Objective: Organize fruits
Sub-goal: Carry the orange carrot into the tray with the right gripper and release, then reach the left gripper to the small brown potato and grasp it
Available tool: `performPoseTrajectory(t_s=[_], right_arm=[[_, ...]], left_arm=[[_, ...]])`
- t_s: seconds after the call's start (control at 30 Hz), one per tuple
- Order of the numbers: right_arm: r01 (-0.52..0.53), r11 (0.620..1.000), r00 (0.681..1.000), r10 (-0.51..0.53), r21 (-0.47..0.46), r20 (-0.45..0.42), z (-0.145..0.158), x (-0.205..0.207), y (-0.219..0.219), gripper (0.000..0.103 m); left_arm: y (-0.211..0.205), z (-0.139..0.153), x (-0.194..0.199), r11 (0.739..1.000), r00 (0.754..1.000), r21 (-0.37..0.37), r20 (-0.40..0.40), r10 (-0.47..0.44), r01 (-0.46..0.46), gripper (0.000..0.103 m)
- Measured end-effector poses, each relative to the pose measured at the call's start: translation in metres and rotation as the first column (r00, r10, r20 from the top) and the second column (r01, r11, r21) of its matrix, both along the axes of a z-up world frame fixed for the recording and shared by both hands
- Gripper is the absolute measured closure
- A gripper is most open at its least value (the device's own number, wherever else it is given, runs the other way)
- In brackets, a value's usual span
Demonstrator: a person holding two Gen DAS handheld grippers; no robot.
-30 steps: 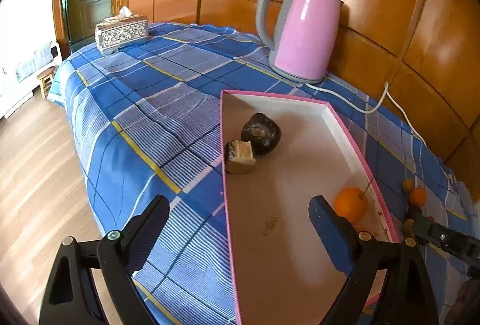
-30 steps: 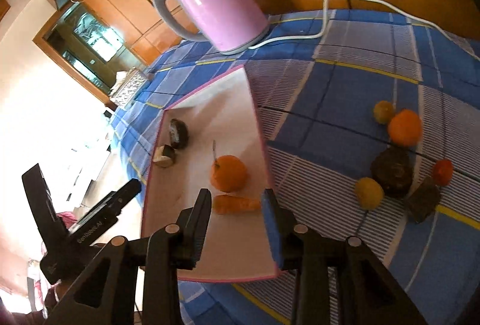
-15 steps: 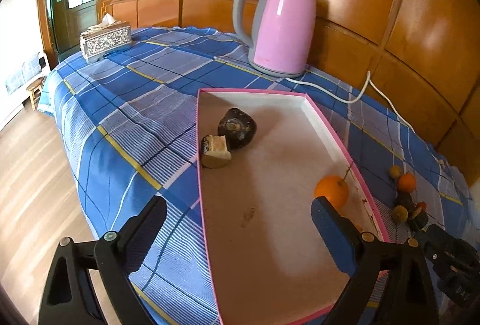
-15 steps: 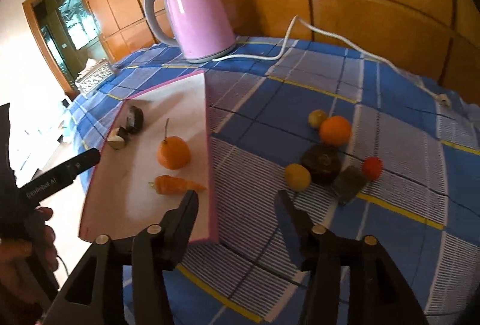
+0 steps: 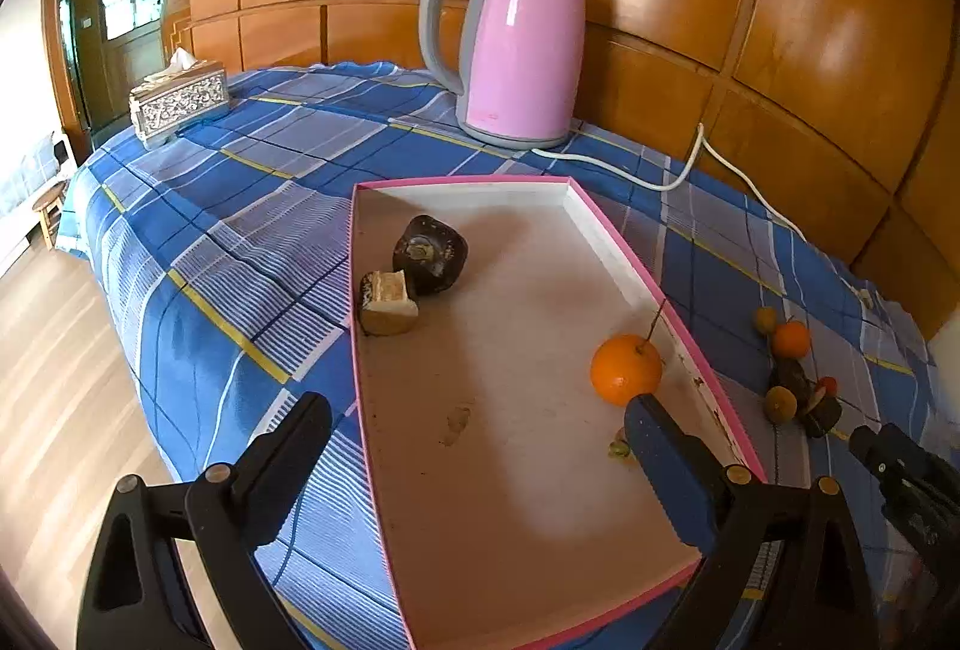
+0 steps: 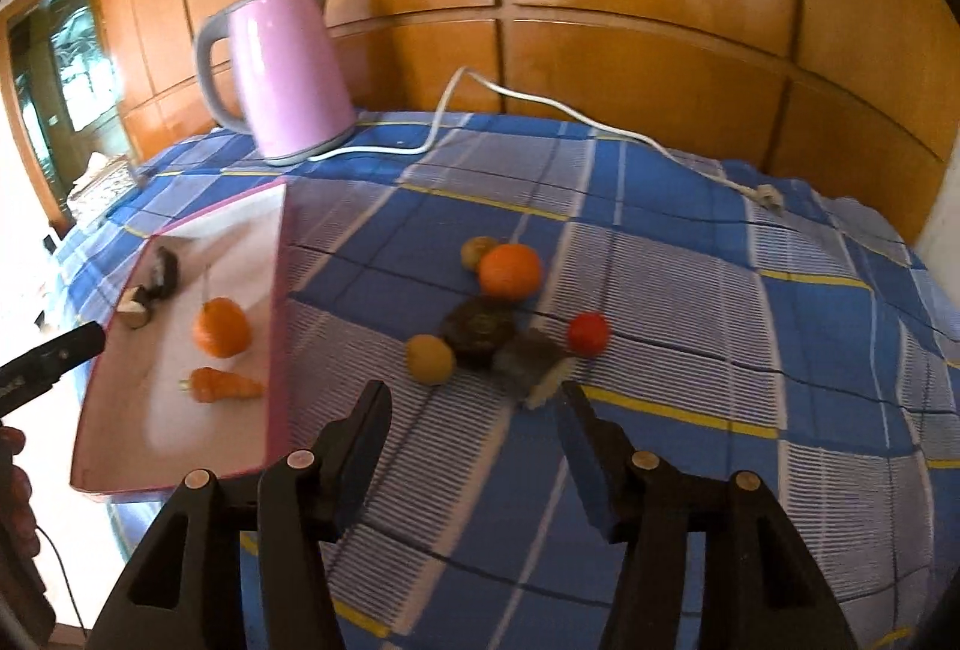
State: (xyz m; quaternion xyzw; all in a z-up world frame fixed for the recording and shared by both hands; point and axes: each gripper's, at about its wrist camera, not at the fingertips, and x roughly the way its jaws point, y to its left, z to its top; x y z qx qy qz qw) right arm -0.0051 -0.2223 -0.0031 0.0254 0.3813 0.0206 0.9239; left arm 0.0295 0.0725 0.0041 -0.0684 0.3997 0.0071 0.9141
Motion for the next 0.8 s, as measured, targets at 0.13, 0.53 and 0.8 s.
performPoseTrajectory(t_s=[0.13,0.53,0.8], right_arm=[[0.037,0.999,0.999,-0.037,-0.014,0.006,-0.002,-0.002,-0.007,0.046],[0.131,0.991,0.991,-0.130,-0.025,0.018,-0.006,-0.008,-0.032,0.046],[0.209,0.978,0.978,-0.209,-0.027,-0.004,-0.017,-0.012,-0.061,0.046]], left_arm=[[-0.003,-0.001,0.000,1.000,1.000,-0.001,0.000,-0.015,0.015,0.004],[-0.021,0.001,-0.001,0.990,0.992,-0.054,-0.004,-0.128,0.127,0.005],[-0.050,0.011,0.004,0.978,0.980,-0.061,0.004,-0.199,0.199,0.007]])
